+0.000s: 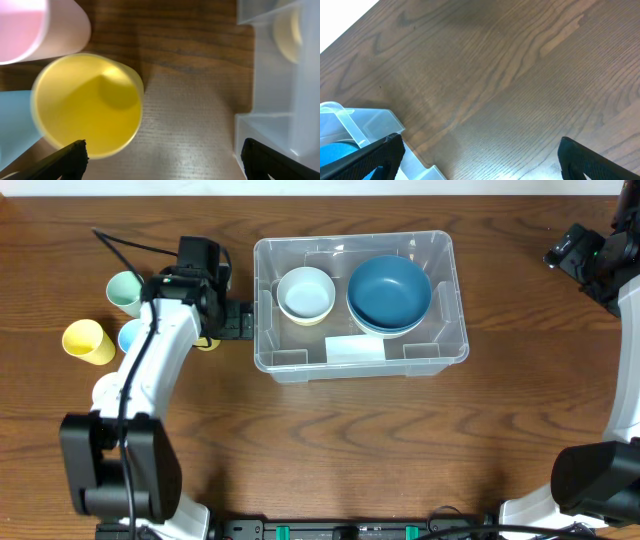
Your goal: Pack container
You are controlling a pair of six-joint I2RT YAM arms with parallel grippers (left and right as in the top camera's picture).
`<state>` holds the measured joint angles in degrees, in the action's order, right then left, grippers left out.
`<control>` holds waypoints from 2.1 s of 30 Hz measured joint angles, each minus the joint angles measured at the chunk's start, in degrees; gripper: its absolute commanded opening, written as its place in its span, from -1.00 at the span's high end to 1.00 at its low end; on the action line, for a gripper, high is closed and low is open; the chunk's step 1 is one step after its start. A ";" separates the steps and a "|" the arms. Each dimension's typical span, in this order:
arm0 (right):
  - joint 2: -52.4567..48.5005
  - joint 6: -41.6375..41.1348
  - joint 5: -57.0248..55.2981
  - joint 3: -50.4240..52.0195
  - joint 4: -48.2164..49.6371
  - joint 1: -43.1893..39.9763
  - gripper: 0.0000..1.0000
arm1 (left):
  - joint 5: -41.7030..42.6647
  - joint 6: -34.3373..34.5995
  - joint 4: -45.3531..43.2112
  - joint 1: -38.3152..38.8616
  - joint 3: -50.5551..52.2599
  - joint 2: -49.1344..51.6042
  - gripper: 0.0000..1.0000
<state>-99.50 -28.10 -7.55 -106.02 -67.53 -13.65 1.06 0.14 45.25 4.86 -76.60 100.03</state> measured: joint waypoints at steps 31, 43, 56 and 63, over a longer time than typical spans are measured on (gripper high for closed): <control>0.00 0.00 0.00 0.00 0.00 0.00 -0.99 | -8.55 1.03 0.13 -0.26 0.00 5.66 0.88; 0.00 0.00 0.00 0.00 0.00 0.00 -0.98 | -4.46 4.35 11.21 5.14 -3.17 -20.28 0.88; 0.00 0.00 0.00 0.00 0.00 0.00 -0.99 | 5.33 4.50 0.92 26.62 -3.39 -29.38 0.88; 0.00 0.00 0.00 0.00 0.00 0.00 -0.98 | 7.87 4.55 -4.33 30.91 -3.39 -17.44 0.88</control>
<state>-99.50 -28.10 -7.55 -106.02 -67.53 -13.65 8.93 4.69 40.93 35.77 -79.99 82.59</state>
